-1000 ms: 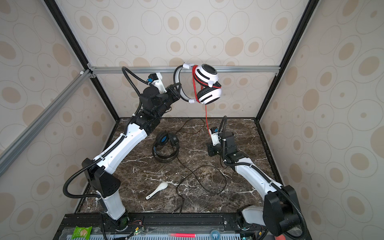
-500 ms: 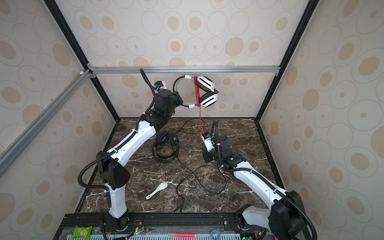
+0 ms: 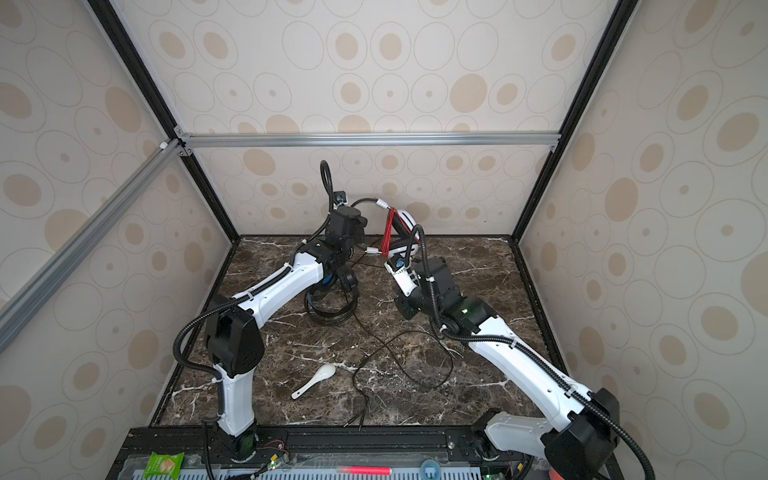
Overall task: Wrap the headphones
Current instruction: 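Loop the red cable around the earcups with the right gripper while the left lowers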
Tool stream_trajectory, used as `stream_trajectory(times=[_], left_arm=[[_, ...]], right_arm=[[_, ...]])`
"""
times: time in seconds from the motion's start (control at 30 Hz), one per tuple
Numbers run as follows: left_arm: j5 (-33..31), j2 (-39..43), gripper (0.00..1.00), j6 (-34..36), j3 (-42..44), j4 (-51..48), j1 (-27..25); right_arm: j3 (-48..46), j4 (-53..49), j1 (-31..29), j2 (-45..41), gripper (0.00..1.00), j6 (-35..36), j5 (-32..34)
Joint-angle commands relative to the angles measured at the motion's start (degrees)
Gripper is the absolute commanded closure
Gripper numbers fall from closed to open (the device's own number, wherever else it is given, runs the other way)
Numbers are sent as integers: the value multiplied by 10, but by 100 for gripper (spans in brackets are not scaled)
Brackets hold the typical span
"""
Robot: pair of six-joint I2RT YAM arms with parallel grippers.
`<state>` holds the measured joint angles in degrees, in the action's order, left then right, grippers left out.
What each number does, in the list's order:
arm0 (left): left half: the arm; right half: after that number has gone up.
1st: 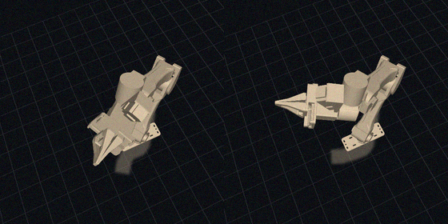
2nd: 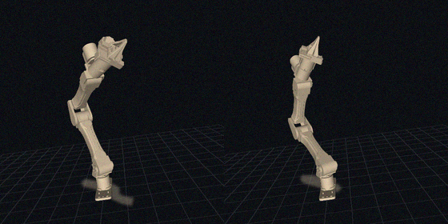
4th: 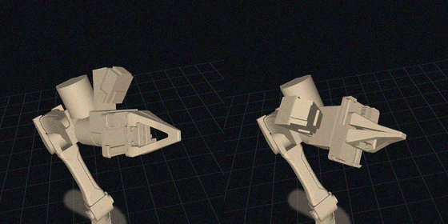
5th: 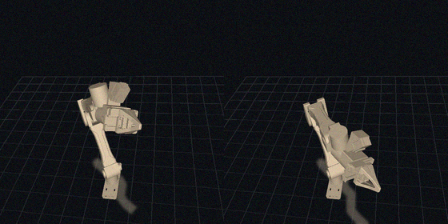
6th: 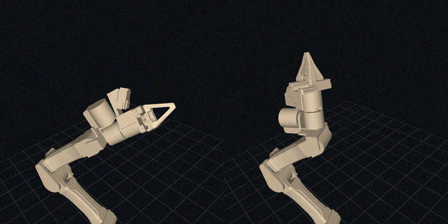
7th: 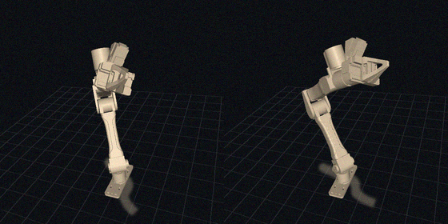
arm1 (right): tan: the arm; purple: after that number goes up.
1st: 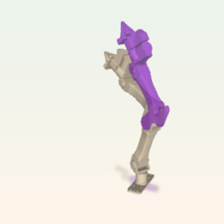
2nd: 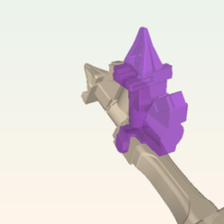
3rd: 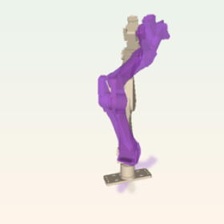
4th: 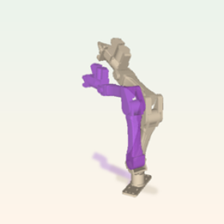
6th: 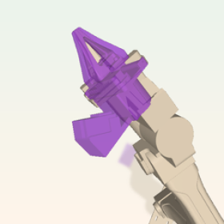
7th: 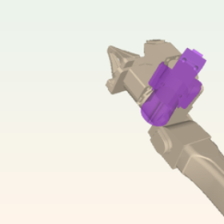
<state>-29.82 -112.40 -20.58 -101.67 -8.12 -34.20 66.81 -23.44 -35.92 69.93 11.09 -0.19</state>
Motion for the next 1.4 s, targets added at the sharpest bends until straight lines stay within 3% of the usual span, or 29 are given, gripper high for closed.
stream_trajectory(times=[0.0, 0.3, 0.53, 1.0, 1.37], left_arm=[[-9, 76, 100, 68, 38, 78, -4], [125, 183, 100, 144, 159, 63, -5], [172, 232, 100, 169, 198, 16, -3], [226, 267, 100, 185, 219, -22, -2], [339, 267, 100, 187, 200, -57, -1]], right_arm=[[55, -53, -3, 23, 100, 74, 39], [137, -79, 11, 85, 100, 159, 86], [185, -93, 18, 123, 100, 209, 125], [211, -121, 50, 137, 100, 210, 173], [210, -123, 83, 146, 94, 171, 203]])
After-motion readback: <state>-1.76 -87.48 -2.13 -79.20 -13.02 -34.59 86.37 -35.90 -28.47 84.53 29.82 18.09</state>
